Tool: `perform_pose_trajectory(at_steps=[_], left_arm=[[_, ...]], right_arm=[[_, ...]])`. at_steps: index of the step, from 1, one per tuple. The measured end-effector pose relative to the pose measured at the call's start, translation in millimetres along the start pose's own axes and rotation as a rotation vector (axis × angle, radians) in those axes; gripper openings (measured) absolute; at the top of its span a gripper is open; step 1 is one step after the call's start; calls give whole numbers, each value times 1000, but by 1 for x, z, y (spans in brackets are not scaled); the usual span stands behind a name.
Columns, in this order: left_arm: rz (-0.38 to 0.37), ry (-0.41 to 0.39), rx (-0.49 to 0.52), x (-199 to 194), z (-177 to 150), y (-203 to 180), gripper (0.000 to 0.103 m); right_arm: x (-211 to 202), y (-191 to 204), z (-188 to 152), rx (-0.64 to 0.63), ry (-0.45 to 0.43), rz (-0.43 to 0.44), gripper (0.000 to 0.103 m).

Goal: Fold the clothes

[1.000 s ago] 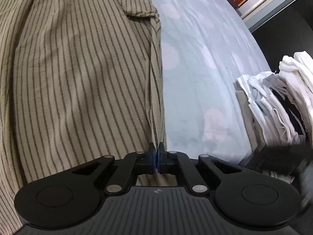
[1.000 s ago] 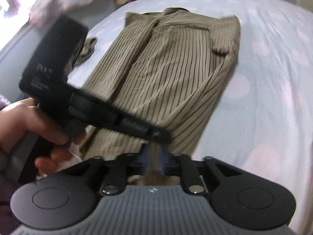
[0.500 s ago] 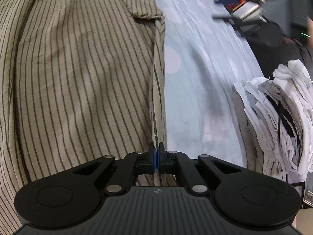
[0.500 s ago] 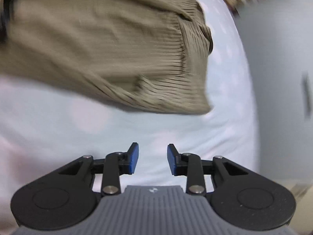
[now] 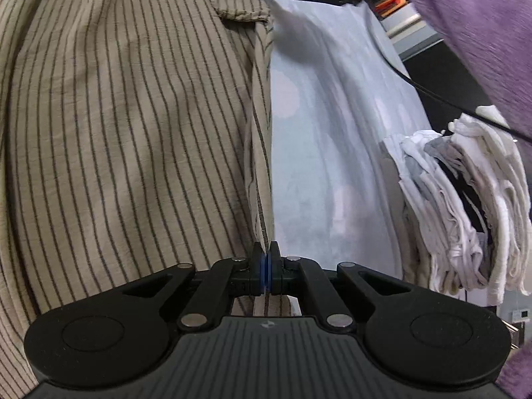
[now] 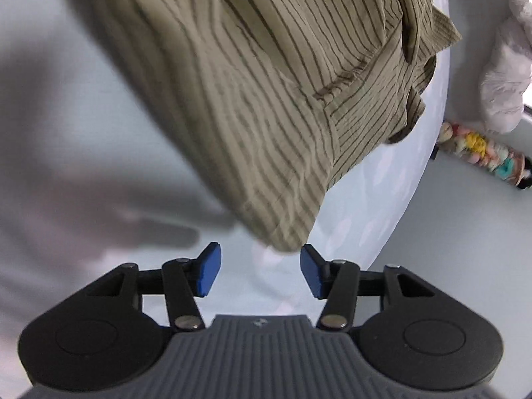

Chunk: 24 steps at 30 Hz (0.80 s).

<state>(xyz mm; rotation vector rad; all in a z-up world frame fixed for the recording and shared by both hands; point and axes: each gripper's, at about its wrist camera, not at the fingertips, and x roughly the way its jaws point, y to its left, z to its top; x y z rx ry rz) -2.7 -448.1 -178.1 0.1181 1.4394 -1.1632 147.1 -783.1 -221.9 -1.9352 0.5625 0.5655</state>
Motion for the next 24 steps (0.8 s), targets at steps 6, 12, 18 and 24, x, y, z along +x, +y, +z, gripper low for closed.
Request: perform_pose_trajectory(at_steps=[6,12,18,24], left_arm=[[-31,-2,-1,-7,1,9,0],[-57,-27,-2,-19,-2,13,0],[-87,-77,-12,-40,-15,22,0],[-128,-142,-41,-75,-30,44,0]], right_arm=[[26,4,11,-5,-2,-4,26],[19,-12,19,43,57,36,5],[8,-50,35,36,143,73,4],[-13,-94,57,-75,166,108,4]])
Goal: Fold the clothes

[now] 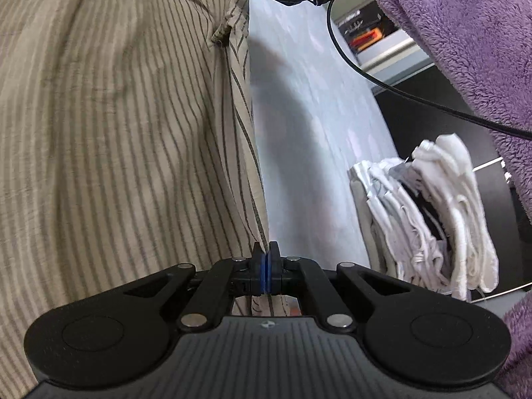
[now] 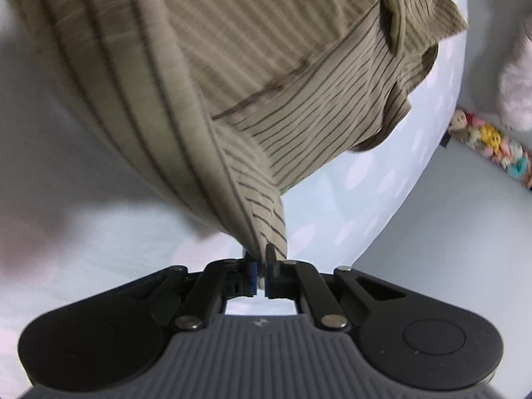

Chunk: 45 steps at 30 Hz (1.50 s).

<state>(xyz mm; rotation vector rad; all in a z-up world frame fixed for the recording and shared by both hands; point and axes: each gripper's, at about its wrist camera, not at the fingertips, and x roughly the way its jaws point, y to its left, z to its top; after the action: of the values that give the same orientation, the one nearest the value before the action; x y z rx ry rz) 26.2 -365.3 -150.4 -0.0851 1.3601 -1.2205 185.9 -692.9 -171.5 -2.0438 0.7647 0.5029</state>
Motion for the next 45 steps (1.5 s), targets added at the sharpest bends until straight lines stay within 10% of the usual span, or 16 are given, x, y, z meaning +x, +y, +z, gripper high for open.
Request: perform_pose_trajectory(at_steps=[10,24,27,37,45], left_arm=[[-21,-81,-97,-49,-20,58,0],[-6,-36,-220,-36,-32,124,0],[2,-23,-236,-30,-33,129,0],[55,-15,-201,-24,-37,120,0],[63,-30,-175,-25,-41,113,0]], right_arm=[[11,-95,84,-222,-1,2,4],[65,-128,175,-440,-10,118,5],[71,-139,179,-339,8,81,39],[29,-165,139,4,77,41,41],[-98,-94,99,380,47,156,48]])
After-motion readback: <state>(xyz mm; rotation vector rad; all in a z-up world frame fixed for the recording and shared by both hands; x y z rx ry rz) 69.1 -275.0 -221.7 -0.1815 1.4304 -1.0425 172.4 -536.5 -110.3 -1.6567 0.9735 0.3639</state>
